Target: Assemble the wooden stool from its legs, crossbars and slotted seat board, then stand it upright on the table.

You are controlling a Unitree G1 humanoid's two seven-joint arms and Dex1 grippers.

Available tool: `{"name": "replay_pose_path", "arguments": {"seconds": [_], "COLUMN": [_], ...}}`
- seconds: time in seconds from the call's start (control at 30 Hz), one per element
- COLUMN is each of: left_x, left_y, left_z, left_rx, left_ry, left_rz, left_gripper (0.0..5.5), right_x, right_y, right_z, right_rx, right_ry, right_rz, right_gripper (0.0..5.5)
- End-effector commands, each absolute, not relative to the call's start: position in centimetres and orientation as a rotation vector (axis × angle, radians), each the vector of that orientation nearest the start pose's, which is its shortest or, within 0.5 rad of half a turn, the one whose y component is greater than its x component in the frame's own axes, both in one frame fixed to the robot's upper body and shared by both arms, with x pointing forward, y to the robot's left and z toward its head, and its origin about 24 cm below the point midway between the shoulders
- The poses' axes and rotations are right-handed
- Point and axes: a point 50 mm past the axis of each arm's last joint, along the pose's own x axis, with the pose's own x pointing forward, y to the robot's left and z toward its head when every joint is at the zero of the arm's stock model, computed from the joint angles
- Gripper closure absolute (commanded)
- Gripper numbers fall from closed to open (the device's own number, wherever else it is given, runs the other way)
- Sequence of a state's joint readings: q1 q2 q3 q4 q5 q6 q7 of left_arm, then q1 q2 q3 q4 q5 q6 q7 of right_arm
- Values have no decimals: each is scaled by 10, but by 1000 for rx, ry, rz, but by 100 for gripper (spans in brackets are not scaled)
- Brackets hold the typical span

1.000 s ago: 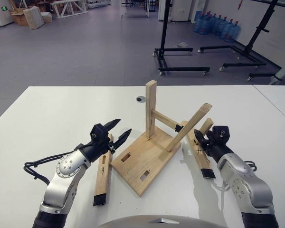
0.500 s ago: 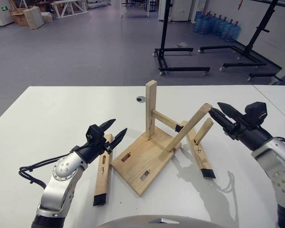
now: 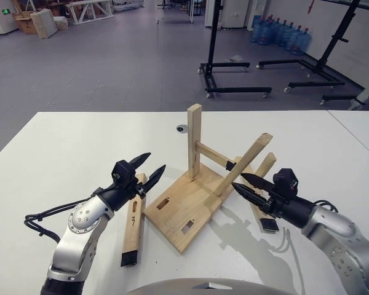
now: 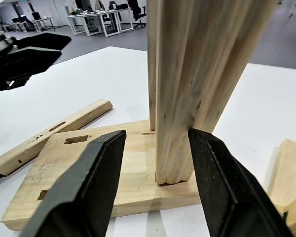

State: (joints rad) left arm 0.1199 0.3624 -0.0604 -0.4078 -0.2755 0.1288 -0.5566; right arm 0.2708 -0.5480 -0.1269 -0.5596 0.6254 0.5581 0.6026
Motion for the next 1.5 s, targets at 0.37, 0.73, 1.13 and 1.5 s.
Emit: {"name": "replay_pose_path", "arguments": {"seconds": [0.37, 0.73, 1.13, 1.5], "left_x": [223, 226, 213, 216], "left_y": [150, 152, 152, 148], "left_z": [96, 96, 90, 88], "left_rx": [128, 135, 102, 98], "left_ry": [-88, -90, -77, -80], "left_rz": [-757, -751, -694, -701], "left_gripper": [257, 257, 257, 257], "right_x": [252, 282, 263, 276], "right_y": [-148, -126, -174, -209], "right_z": [101, 103, 187, 165], "right_rx": [12, -3, -17, 93], "right_ry": [99, 56, -241, -160], "right_rz": [594, 613, 435, 282], "right_gripper": [318, 318, 318, 318]}}
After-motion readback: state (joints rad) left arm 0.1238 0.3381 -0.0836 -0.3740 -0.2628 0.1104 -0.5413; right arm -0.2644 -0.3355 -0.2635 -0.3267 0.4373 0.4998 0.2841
